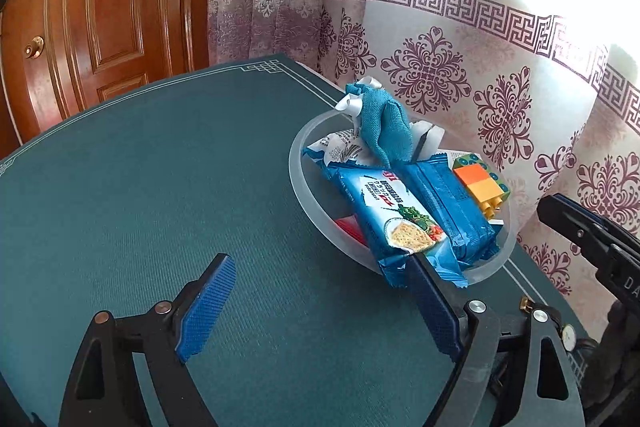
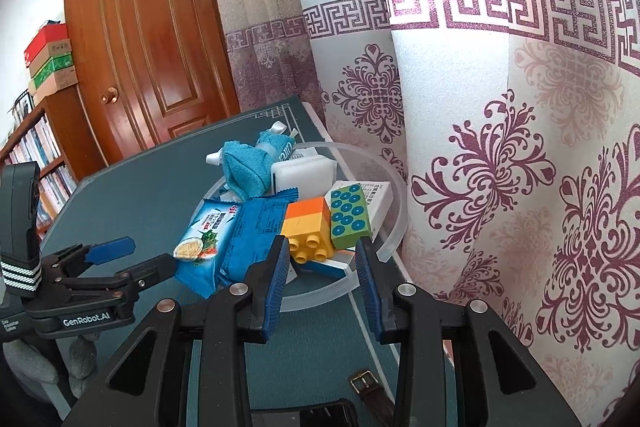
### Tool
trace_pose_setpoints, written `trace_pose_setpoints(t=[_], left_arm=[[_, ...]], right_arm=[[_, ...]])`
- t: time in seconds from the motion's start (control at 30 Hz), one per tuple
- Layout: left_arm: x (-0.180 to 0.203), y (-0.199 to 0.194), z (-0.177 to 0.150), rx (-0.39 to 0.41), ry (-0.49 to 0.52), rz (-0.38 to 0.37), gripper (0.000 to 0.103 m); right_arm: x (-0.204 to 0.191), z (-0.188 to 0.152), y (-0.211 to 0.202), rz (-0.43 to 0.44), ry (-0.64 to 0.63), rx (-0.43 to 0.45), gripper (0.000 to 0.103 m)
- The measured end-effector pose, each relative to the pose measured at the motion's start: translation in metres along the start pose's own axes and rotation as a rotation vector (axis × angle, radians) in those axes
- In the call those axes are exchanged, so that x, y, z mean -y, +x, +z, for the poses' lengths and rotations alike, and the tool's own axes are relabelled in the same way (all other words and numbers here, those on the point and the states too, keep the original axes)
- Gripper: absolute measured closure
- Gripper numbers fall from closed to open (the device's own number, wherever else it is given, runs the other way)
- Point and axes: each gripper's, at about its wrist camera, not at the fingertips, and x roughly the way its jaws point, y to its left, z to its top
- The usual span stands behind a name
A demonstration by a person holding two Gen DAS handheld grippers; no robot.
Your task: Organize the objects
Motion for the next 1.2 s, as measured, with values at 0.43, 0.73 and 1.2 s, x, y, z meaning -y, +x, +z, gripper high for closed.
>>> trace_pose_setpoints(t=[0.43,0.73,1.2], left_arm=[[0.016,0.020,0.009,-0.018,0.010,-0.017,0.013],[0.011,-0.003,0.001,0.000,-0.006,0.036,0.002],[0.012,-0.046,-0.011,0.115,0.028,0.196,0.001]], right_arm=[[0.002,-0.003,-0.006,-0.008,0.015,-0.004,0.065],[0.000,-0.005,-0.017,-0.008,0.050,-0.010,0.037],[-0.030,-0.013,-0.033,-0.017,0.006,-0.030,0.008]])
